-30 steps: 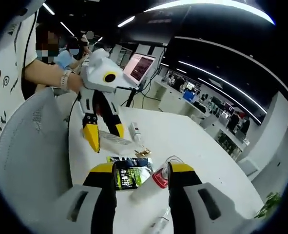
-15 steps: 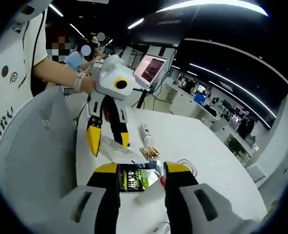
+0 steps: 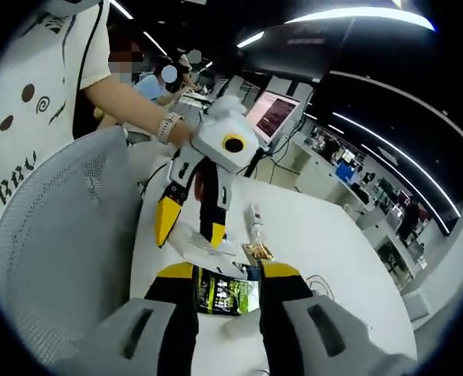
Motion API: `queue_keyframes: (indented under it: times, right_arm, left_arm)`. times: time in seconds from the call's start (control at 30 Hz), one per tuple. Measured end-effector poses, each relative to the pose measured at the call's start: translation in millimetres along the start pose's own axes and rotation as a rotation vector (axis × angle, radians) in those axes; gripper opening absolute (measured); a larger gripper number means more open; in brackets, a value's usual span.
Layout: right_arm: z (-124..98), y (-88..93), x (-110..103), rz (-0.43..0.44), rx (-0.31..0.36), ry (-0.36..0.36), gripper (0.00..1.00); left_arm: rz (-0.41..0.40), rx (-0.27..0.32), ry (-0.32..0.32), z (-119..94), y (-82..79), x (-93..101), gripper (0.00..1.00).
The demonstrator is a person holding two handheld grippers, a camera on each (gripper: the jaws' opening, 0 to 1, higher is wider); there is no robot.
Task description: Arrange the skincare products in the storage area until every visible bottle or jar stands upright without overlapping.
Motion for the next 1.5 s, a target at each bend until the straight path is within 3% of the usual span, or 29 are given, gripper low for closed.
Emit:
queue_keyframes:
  times: [0.3,0.6,0.83,1.03,1.5]
  right_arm:
    - [12,-4.3,-10,-0.099,-0.008,-0.105,0.22]
    - [19,-12.0,-13,-0.197,-0.018,-0.194,0.18]
    - [27,-13.4,-16,-0.289,-0.045,-0.264,0.18]
    - [29,-12.4,-15,-0.340,-0.093,-0.306,0.13]
    - [26,-17.4,-21,-0.511,-0.188,-0.449,0.06]
  left_arm:
    - [-0.007,-0.030,0.067,0,5.4,3.0,0.29]
    - [-0.001,-0.052,0.092,1,5.4,2.5,0.29]
    - [0.020,-0.115,0.106,7,12.8,4.6,0.29]
    - [0.038,-0.104,0.079,5,11.8,0.1,0.29]
    - [0.070,-0.089,0.089,7,9.4,8.6,0.30]
Point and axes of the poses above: the point that each gripper's makers call its tool centre point, and the gripper's own axes: z roughly forward along the fingers, x roughly to its right, y roughly out of its underside, the point moved 1 cm from there along -z, roughly backward along the fingers, and after that the axes turned 1 degree about -x, right-handed, at the moved point
